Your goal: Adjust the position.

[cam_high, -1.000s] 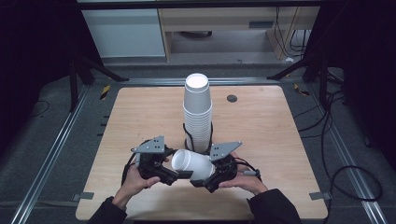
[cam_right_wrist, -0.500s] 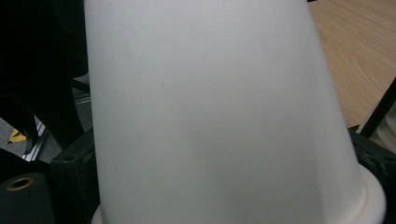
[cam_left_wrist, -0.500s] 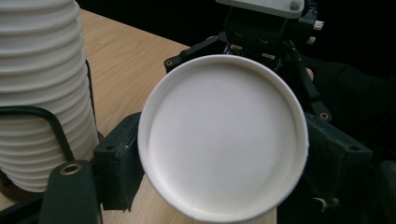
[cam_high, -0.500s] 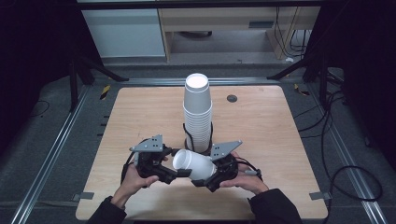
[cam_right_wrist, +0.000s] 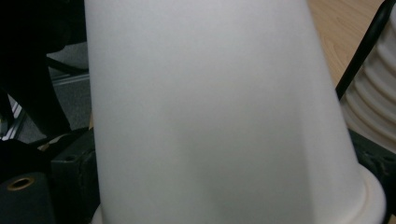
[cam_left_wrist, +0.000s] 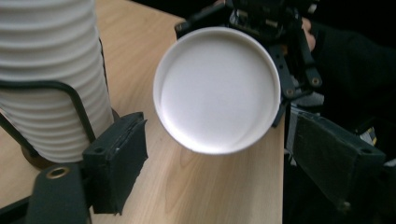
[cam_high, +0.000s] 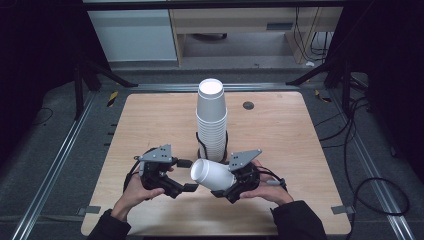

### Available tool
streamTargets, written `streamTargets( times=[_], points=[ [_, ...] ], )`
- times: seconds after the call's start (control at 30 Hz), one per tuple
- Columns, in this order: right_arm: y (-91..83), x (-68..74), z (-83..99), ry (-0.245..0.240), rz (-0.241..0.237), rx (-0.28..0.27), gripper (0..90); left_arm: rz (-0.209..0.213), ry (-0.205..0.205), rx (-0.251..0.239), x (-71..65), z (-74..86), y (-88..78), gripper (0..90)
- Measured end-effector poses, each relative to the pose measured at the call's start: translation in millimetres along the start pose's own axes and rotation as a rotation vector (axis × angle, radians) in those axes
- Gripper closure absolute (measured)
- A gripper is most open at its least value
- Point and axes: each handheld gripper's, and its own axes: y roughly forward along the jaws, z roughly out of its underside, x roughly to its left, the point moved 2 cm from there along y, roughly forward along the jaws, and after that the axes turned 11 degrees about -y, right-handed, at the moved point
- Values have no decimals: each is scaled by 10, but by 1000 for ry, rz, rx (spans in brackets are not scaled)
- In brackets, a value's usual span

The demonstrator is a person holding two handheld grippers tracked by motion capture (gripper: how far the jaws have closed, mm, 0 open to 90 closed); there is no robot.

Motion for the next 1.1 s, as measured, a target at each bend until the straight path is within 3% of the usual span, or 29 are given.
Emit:
streamTargets(
  times=[0.2,0.43,0.83,1.1],
  points=[
    [44,11,27,-27,-30,52,83,23,1,90,-1,41,112,150],
    [174,60,45,-61,-66,115,83,16,2,159,0,76,217,144],
    [301,116,14,-86,-90,150,83,-11,-16,208,16,101,328,155],
    [320,128,12,-89,-91,161,82,-25,-4,224,2,106,363,198]
  ],
)
